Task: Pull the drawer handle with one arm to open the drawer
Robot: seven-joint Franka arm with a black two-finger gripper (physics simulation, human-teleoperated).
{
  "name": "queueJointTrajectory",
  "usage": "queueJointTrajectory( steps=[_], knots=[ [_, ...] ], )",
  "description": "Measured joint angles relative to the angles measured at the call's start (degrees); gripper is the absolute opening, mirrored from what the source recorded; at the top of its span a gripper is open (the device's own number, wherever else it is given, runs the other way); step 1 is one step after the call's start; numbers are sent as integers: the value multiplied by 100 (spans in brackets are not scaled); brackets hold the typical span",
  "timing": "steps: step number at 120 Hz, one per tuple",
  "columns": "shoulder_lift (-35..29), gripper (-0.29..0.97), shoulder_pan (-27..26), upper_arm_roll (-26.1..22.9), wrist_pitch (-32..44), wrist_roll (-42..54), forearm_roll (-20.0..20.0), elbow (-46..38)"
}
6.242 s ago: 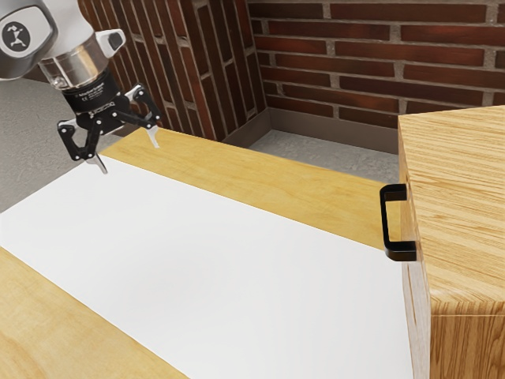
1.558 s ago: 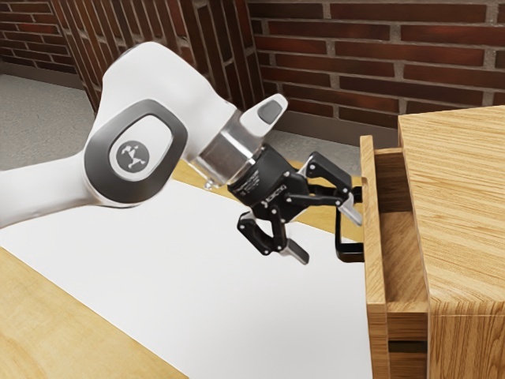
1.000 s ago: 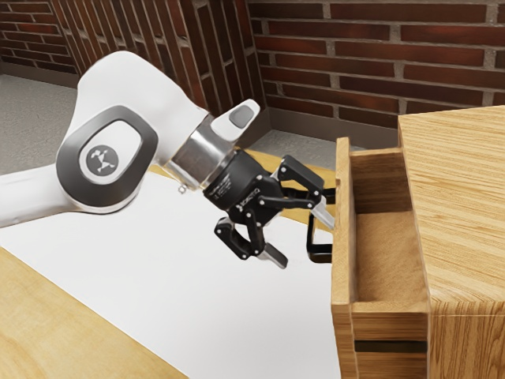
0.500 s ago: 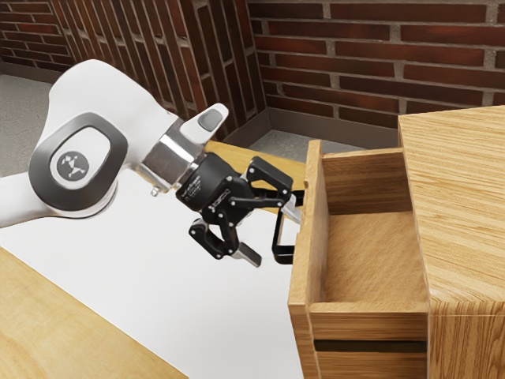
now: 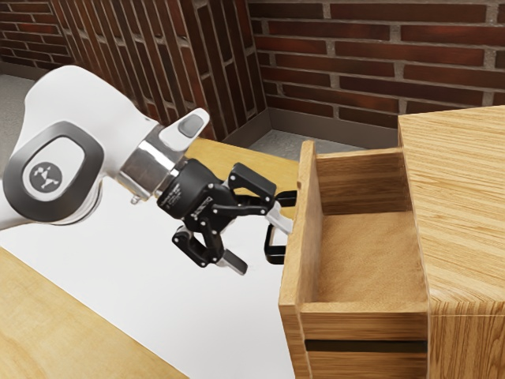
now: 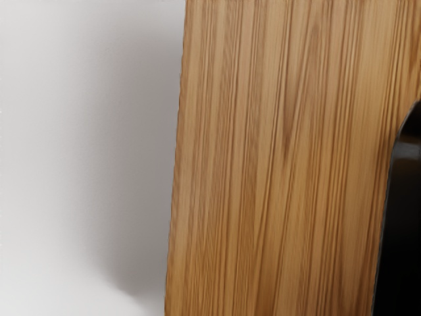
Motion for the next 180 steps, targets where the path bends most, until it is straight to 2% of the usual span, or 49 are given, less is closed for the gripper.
queueJointTrajectory(
  steps=[30,64,103,180],
  knots=[
    [-349,68,191,-27,-1,-86,240,-230],
    [-643,68,534,-212,-23,-166,336,-483],
    [-1034,68,801,-221,-70,-278,651,-705],
    [-1611,68,1414,-220,-358,-389,959,-889]
  ],
)
